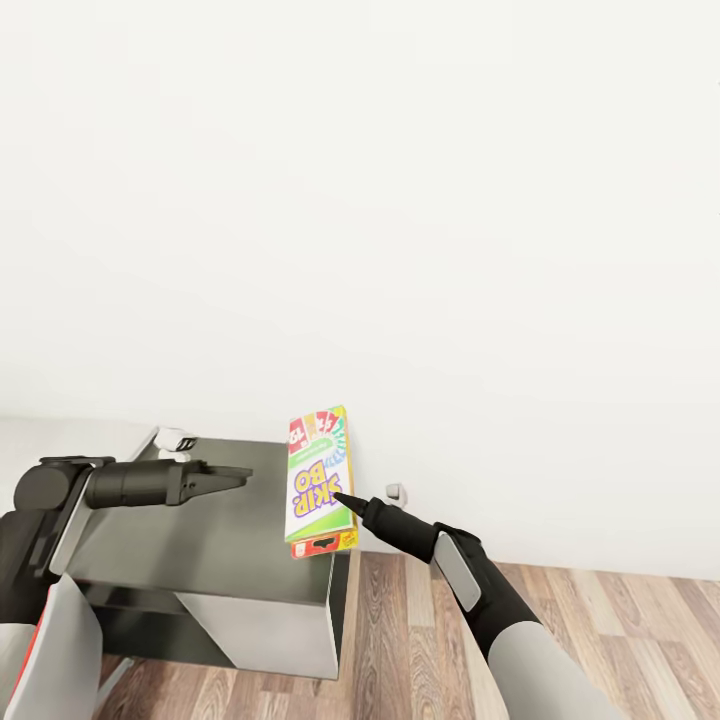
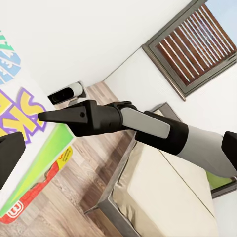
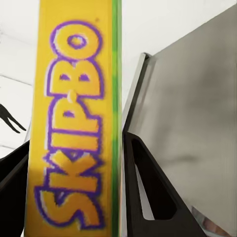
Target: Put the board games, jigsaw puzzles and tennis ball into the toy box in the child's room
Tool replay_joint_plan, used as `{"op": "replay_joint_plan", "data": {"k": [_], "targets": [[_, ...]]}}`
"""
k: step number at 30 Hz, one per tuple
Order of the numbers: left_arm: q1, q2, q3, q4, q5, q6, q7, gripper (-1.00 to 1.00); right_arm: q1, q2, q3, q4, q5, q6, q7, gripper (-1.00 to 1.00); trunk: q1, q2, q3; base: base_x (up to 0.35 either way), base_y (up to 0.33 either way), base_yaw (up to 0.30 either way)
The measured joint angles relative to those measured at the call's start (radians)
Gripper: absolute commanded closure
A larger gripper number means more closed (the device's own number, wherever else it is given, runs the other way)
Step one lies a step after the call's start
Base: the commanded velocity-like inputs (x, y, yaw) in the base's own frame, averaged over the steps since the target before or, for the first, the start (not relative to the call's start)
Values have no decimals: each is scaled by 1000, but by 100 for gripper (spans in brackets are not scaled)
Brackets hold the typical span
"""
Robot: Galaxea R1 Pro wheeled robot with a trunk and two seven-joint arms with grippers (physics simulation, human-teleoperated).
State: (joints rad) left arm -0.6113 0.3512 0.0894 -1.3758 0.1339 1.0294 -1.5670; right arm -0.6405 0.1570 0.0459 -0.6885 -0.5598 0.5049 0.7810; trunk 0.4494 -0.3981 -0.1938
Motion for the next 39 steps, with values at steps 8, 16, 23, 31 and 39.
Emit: {"op": "replay_joint_plan", "data": {"k": [8,16,23,31,39], "targets": [[0,0,-2,0,0,0,0,-100,0,1,0,2,-1,0,0,100,0,0,13,0,0,0],[0,0,-2,0,0,0,0,-100,0,1,0,3,-1,0,0,100,0,0,27,0,0,0],[0,0,-4,0,0,0,0,-100,0,1,0,3,-2,-8,0,100,0,0,38,0,0,0],[0,0,-4,0,0,0,0,-100,0,0,0,3,-1,-12,0,100,0,0,52,-152,0,0],[0,0,1,0,-1,0,0,-100,0,0,1,3,0,-13,0,100,0,0,65,-221,0,0]]}}
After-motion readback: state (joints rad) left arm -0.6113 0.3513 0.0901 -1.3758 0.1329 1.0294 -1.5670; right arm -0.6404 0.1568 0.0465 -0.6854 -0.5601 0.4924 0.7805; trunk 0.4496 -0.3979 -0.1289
